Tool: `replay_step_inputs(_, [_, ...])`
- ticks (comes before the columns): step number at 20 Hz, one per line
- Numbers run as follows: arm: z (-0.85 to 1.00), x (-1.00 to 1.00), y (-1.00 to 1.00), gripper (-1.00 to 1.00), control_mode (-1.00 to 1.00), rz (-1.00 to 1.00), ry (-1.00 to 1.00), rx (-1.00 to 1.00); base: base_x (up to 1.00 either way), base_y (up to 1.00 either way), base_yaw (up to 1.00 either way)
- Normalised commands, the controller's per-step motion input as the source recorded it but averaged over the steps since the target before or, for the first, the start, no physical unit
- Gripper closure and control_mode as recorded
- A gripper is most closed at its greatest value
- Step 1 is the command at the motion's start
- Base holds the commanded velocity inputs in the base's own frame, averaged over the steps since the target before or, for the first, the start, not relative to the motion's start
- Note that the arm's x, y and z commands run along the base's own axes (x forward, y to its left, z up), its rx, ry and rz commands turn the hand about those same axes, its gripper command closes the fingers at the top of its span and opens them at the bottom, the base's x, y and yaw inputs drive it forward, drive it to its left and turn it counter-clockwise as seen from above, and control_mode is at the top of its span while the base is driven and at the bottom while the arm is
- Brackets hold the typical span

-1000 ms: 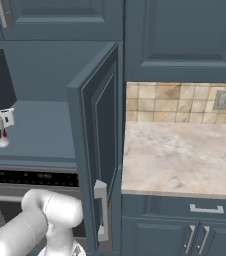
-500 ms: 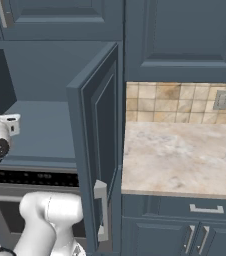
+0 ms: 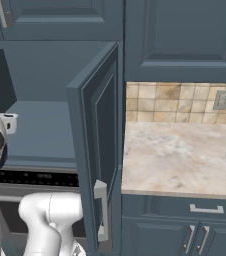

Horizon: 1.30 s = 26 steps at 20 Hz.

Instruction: There is a bowl on the dining counter. Grab a lemon wedge from the fridge and place it in the bowl. Then get the liquor bottle and glass cup from the cabinet and place them next to the bowl.

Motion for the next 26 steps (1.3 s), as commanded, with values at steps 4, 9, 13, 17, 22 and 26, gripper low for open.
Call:
replay_step_inputs(4, [0.31, -1.00, -0.17, 1.00, -1.00, 0.00, 0.00, 0.02, 0.00, 0.00, 0.00])
replay_step_inputs(9, [0.52, -0.89, -0.32, 1.00, -1.00, -0.04, 0.00, 0.07, 0.00, 0.00, 0.00])
replay_step_inputs(13, [0.58, -0.73, -0.37, 1.00, -1.00, -0.06, 0.00, 0.07, 0.00, 0.00, 0.00])
replay_step_inputs(17, [0.44, -0.58, -0.34, 1.00, -1.00, -0.05, 0.00, 0.06, 0.00, 0.00, 0.00])
replay_step_inputs(22, [0.25, -0.55, -0.29, 1.00, -1.00, -0.06, 0.00, 0.03, 0.00, 0.00, 0.00])
replay_step_inputs(26, [0.19, -0.38, -0.29, 1.00, -1.00, -0.02, 0.00, 0.04, 0.00, 0.00, 0.00])
